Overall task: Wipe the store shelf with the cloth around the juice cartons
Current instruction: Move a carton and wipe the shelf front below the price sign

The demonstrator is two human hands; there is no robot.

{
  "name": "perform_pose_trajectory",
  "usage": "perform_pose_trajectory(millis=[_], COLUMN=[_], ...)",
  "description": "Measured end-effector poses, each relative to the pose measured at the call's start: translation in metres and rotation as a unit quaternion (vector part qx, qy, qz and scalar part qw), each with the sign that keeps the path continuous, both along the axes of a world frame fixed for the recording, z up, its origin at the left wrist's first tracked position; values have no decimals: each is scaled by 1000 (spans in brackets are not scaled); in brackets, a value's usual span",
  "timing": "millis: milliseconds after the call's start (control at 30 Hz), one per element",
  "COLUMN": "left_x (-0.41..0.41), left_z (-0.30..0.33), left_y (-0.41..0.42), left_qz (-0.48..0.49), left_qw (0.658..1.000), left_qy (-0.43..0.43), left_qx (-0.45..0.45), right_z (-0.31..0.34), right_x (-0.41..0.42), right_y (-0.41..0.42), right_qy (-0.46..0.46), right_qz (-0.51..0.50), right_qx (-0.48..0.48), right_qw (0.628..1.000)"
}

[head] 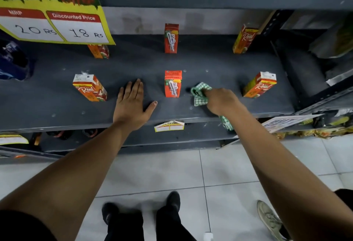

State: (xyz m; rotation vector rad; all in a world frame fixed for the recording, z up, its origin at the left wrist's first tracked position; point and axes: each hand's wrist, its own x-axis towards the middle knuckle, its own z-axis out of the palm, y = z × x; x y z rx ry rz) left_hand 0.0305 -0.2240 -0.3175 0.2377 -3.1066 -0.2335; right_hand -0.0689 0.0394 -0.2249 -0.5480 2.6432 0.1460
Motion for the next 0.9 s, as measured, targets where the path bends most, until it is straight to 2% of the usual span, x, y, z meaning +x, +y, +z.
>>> perform_pose_trajectory(millis=[100,167,233,300,333,400,533,600,900], left_x=[0,-1,-1,0,0,-1,-1,-1,1], left_z=[0,0,0,0,-1,-1,-1,-1,0], left_y=[0,0,0,0,0,0,-1,-1,0], left_qz=[2,4,3,2,2,1,1,2,-3], left_qw=[1000,1000,1000,1000,1000,1000,1000,1000,1000], left_qy=[-3,-3,-6,-8,-8,-7,-11,-14,2], left_qx=[-3,-6,-6,-7,-7,-6,-6,-7,5], right_z=[18,37,49,48,43,28,-10,-17,-5], right_x=[14,7,-12,-35,-44,-51,-42,-34,27], right_y=[10,18,21,14,7,-5,-14,-9,21], right_qy=[-74,-103,-39,51,70,48,-4,-12,-86], right_qz=[5,-48,-114,-141,-138,-117,-24,-2,5], right_qx=[-27,-88,-153,-173,-180,-199,-147,-153,-204], right_qw=[997,990,981,973,971,972,989,988,975])
